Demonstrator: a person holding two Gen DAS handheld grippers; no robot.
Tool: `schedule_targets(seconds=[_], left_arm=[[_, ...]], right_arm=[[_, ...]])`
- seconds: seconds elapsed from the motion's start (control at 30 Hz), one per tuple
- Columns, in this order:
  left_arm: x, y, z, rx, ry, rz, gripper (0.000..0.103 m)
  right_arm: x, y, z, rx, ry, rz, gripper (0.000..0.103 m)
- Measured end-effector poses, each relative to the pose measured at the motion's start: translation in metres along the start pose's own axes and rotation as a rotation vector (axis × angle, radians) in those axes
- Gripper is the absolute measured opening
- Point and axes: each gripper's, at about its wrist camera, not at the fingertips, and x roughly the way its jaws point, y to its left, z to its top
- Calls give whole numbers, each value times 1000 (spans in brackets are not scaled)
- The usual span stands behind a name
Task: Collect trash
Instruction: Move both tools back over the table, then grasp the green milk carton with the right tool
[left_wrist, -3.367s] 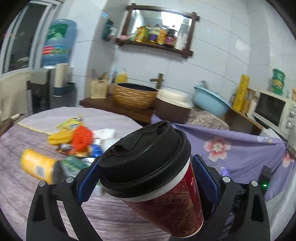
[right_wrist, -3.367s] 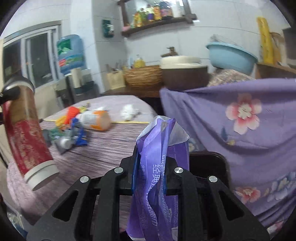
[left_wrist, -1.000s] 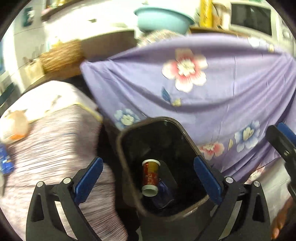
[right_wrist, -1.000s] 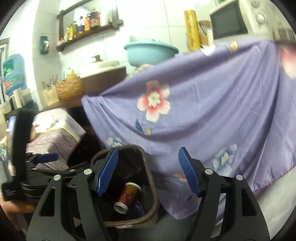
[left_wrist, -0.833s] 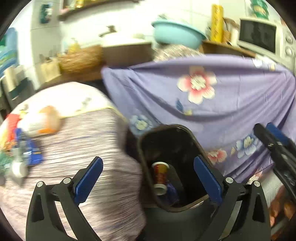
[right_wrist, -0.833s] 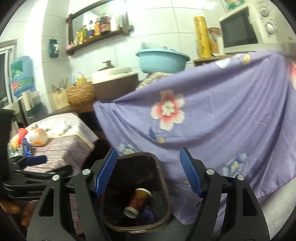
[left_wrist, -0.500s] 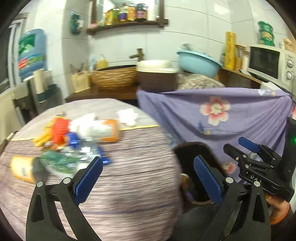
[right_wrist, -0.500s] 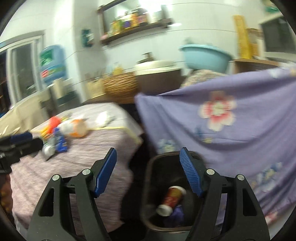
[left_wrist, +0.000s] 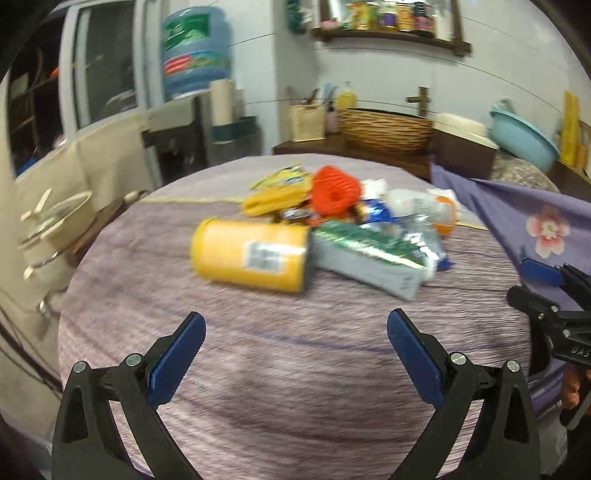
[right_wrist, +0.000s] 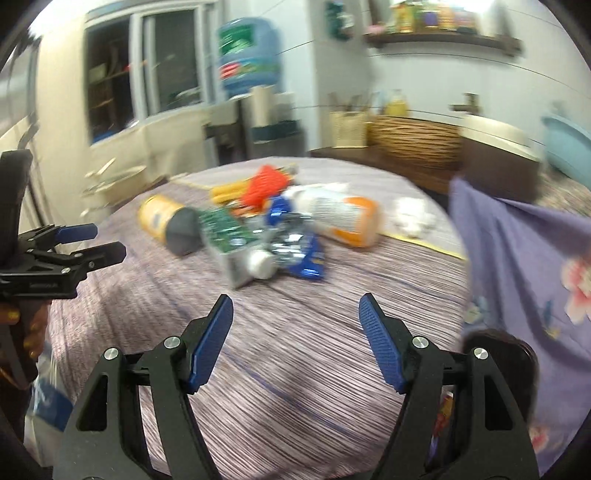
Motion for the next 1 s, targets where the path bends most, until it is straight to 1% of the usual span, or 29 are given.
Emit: schedule_targets(seconds=[0.13,0.3,0.4,0.53,0.67,0.73,0.8,0.87,0.97,1.0], left_arm=[[5,29,-7,-51,21,21,98],[10,41,-12,-58,33,21,98],[12,43,-13,-54,36,14,98],[15,46,-14,-67,38,-12,98],[18,46,-14,-65,42,-23,98],[20,46,-13,-64,44,-26,98],[20,44,-12,-62,43,-29,98],[22,43,-12,-60,44,-32,98],[25,40,-12,-57,52,-39,98],[26,39,-12,-56,54,-41,98]], right_arm=[[25,25,21,-69,28,78,71],[59,48,44,-170,77,122,71],[81,56,53,-234,114,105,71],[112,61,62,-282,167,81,71],[137,67,64,-348,218,61,70],[150,68,65,-360,237,51,70],[156,68,64,-366,241,38,66],[158,70,63,-373,238,36,60],[155,74,62,-389,220,45,53],[151,75,62,-389,209,45,53]])
